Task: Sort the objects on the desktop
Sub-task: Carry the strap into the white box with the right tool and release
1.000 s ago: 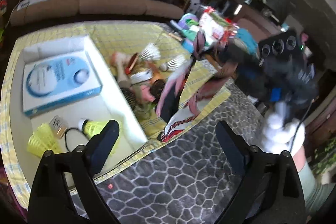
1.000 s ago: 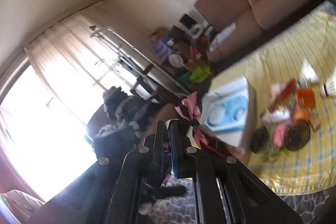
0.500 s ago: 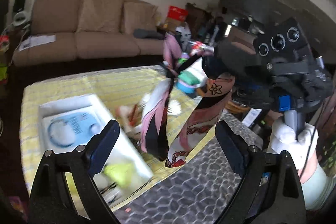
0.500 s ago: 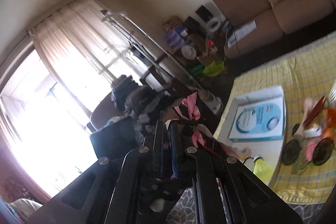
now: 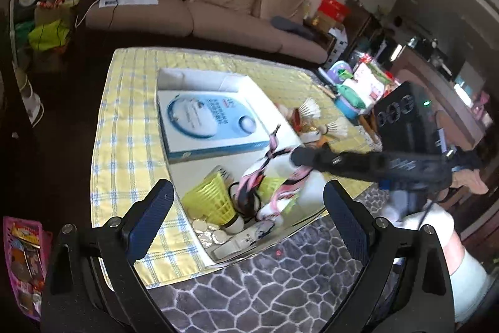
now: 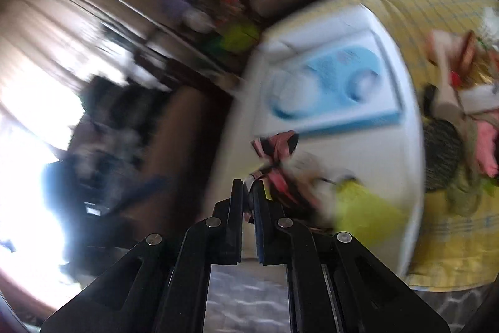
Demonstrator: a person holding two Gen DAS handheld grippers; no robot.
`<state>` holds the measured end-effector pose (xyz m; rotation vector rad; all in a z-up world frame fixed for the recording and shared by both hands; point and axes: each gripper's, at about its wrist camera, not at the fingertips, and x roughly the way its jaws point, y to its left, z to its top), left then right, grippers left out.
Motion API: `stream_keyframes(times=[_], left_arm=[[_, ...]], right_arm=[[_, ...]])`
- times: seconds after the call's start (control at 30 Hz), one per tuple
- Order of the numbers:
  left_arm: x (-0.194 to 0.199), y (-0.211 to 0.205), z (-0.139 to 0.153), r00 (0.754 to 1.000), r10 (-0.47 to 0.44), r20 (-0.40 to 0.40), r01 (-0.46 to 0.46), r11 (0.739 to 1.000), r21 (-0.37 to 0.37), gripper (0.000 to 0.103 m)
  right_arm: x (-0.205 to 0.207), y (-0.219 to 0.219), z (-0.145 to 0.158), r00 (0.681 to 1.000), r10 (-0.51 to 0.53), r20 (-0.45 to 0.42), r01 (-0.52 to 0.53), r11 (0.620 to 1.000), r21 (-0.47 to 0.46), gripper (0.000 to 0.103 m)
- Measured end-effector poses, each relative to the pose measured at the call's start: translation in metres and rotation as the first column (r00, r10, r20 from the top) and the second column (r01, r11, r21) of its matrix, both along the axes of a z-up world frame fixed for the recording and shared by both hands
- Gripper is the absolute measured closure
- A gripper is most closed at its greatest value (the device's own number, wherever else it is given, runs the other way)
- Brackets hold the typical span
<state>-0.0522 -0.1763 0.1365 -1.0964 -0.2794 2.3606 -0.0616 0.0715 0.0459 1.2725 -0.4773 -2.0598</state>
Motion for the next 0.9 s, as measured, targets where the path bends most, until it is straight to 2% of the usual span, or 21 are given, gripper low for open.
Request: stream_keyframes(times=[0.07,0.17,0.3,0.33,0.37,0.4,0.43,0.67,0.9], left_arm=[[-0.001,-0.002,-0.006,1.0,0.0,0.01,0.0,1.0,0.004,0.007],[-0.004,-0.002,-0.013,1.0,0.003,0.024,-0.004,1.0,0.018,0.007],[-0.003,-0.004,-0.017,0.999,0.013,0.042,-0.015,0.999,0.03,0.007],[-0.003,-0.004,-0.017,0.999,0.016,0.049,-0.017,0.999,0.032,0.007],[-0.004,-0.004,-0.018,0.998,0.019,0.055,-0.021,0.999,0.031,0.007],[-0.003,-0.004,-0.017,0.998,0.02,0.057,-0.022,0.999,0.031,0.007],[-0.002,-0.005,-0.017,0.998,0.021,0.057,-0.022,0.999,0.031,0.007],[0.003,0.005,-0.009,0.999,0.028,0.04,-0.026,0.999,-0.03,0.001],[0.007,0.028,-0.005,0.999,0.023,0.027,-0.021,0.997,-0.076,0.0]], right_arm=[[0.0,-0.009,-0.005,0.999,0.021,-0.026,-0.017,0.993,0.115,0.096],[0.001,-0.023,-0.008,0.996,0.07,-0.058,-0.056,0.974,0.218,0.095],[0.004,-0.041,-0.018,0.99,0.141,0.018,-0.139,0.932,0.334,0.084],[0.007,-0.041,-0.016,0.989,0.144,0.027,-0.144,0.927,0.346,0.076],[0.011,-0.04,-0.01,0.99,0.143,0.013,-0.139,0.928,0.346,0.062],[0.016,-0.038,-0.003,0.989,0.148,-0.006,-0.137,0.928,0.346,0.054],[0.022,-0.034,0.004,0.988,0.154,-0.025,-0.136,0.927,0.351,0.041],[0.048,0.003,0.052,0.986,0.105,-0.13,-0.054,0.937,0.346,0.031],[0.054,0.025,0.058,0.986,0.053,-0.158,0.007,0.935,0.353,0.018]])
